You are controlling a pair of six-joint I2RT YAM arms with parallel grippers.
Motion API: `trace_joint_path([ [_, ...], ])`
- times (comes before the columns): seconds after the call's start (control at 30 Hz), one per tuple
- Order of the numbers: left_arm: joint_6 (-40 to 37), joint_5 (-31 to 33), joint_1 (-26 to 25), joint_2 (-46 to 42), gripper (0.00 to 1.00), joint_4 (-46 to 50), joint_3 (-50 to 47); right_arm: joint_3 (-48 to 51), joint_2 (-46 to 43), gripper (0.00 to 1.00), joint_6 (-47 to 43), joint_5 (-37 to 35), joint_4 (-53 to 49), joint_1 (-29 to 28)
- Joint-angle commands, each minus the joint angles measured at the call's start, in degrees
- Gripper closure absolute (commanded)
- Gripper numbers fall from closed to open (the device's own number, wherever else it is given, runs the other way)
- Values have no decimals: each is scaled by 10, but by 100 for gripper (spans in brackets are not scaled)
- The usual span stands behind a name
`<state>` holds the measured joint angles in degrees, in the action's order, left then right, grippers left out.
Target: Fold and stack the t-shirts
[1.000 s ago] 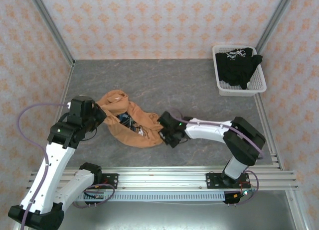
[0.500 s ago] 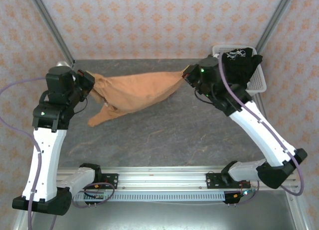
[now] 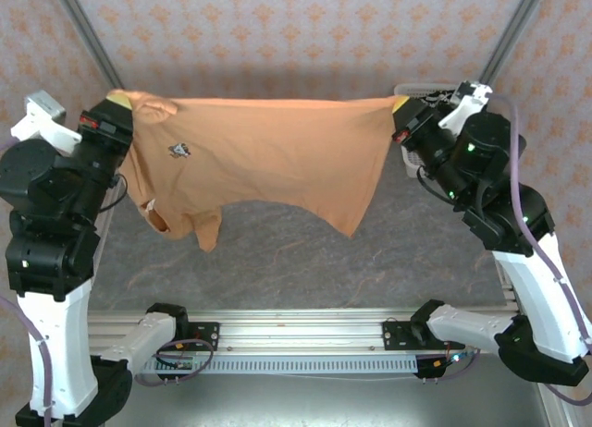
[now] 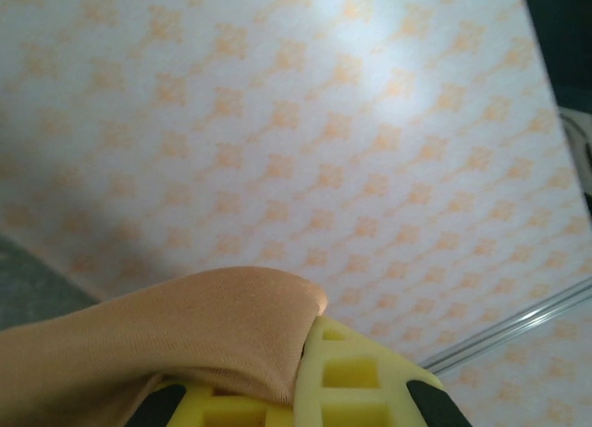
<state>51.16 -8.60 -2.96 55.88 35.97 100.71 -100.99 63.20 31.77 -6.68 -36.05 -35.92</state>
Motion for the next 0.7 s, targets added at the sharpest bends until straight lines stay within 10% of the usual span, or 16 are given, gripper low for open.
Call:
trace_joint_path([
  [0.0, -5, 5, 3, 69, 100, -37, 40, -44, 42, 100, -24, -26, -3, 40],
  [0.37, -28, -21, 10, 383, 100, 3, 278, -185, 310, 100, 87, 202, 69, 227],
  [0.67, -27, -75, 55, 595, 100, 15, 604, -510, 532, 100, 100, 255, 59, 281],
])
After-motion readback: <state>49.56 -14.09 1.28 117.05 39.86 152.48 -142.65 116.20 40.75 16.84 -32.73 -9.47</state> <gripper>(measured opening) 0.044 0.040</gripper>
